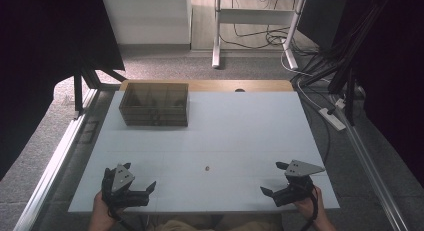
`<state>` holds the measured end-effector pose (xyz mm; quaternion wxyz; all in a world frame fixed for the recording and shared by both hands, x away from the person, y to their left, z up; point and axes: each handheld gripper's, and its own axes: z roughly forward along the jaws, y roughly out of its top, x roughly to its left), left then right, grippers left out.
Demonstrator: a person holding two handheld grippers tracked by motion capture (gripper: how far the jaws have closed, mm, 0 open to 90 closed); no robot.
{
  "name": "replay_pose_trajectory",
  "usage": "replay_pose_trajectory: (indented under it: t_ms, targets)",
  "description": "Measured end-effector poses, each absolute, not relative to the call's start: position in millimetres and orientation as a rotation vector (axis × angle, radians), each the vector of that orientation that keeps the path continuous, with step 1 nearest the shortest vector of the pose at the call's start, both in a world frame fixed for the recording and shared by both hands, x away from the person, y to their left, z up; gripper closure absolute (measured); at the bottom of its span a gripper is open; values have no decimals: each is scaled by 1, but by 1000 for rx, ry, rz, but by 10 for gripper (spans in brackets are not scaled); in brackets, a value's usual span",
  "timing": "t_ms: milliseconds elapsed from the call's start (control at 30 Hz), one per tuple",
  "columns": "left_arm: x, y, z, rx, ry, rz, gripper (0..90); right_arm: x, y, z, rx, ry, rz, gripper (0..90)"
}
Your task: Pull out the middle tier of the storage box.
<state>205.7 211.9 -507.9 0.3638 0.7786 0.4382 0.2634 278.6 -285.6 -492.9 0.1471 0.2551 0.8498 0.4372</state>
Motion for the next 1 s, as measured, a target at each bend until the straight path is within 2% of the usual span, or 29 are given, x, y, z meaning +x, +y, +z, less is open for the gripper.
replay_pose_trajectory:
  t_ms: [1000]
  targets:
    - [227, 207, -502, 2047, 1263, 613, 0, 279, -286, -494, 743, 2430, 1253, 0]
